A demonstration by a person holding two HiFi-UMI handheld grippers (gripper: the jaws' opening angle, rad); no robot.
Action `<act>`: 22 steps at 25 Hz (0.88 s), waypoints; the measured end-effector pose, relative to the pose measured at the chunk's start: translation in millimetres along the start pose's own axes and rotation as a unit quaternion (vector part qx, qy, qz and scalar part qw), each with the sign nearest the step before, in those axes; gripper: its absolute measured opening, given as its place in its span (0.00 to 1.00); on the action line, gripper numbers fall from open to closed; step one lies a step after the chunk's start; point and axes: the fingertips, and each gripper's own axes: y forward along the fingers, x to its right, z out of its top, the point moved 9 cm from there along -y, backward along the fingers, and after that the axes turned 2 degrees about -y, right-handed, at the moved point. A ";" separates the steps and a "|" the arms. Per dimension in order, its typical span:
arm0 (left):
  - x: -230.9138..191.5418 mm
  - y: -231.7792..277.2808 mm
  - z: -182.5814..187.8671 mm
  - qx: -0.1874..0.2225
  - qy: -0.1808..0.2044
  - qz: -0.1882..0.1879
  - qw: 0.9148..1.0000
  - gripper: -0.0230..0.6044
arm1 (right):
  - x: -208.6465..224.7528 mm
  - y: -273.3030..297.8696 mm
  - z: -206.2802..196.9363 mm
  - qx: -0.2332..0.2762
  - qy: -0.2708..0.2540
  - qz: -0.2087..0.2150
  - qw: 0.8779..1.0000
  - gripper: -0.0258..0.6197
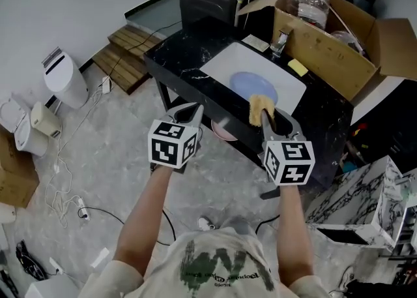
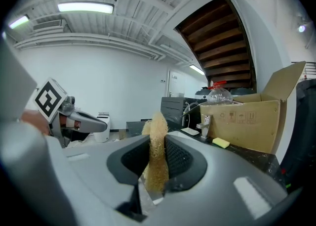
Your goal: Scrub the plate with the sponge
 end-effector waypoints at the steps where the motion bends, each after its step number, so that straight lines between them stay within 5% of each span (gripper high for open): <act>1: -0.2 1.5 -0.1 -0.001 0.001 -0.003 1.000 0.04 | 0.4 0.5 0.2 0.000 0.001 -0.002 1.000 0.15; 13: -9.3 43.6 8.4 -0.001 0.020 -0.022 1.000 0.04 | 20.6 30.1 -3.8 0.004 0.008 -0.022 1.000 0.15; 22: -36.4 124.3 37.6 -0.004 0.038 -0.046 0.998 0.04 | 65.3 88.5 1.3 0.006 0.021 -0.055 0.998 0.15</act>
